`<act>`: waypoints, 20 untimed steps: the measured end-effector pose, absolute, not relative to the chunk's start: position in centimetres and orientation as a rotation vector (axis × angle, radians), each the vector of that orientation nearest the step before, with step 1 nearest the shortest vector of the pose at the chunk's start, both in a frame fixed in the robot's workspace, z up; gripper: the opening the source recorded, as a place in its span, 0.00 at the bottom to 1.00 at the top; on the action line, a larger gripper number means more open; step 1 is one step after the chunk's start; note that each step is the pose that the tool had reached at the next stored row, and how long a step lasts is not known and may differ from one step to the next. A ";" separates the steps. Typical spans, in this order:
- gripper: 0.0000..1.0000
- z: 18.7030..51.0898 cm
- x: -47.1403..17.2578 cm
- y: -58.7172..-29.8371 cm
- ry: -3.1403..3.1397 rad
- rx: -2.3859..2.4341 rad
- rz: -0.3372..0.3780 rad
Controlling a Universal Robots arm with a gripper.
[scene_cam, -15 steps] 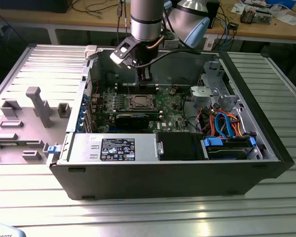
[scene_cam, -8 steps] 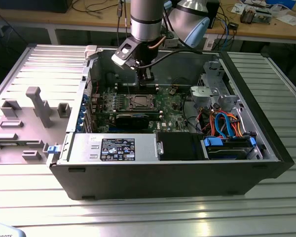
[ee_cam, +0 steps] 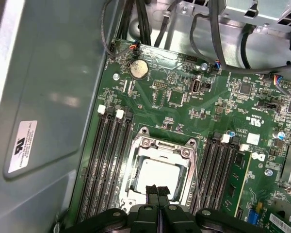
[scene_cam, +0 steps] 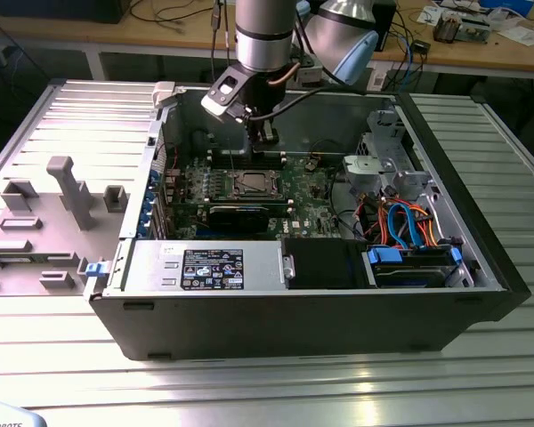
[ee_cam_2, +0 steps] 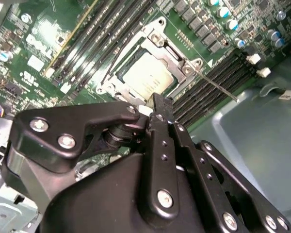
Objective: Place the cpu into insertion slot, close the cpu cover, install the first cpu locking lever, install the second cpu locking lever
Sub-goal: 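Install the first cpu locking lever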
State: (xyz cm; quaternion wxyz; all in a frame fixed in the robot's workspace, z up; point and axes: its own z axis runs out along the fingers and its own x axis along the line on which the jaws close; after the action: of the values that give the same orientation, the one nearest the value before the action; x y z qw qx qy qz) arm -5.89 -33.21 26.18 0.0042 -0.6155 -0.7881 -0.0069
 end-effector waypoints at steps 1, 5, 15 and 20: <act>0.11 26.2 -5.9 -33.2 -2.476 -1.920 -0.022; 0.11 26.2 -5.9 -33.2 -2.559 -1.806 -0.021; 0.11 26.2 -5.9 -33.2 -2.795 -1.409 -0.019; 0.11 26.2 -5.9 -33.2 -2.862 -1.267 -0.018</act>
State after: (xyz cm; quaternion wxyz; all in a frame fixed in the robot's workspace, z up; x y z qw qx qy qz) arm -5.89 -33.21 26.21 0.0059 -0.4049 -0.9143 -0.0057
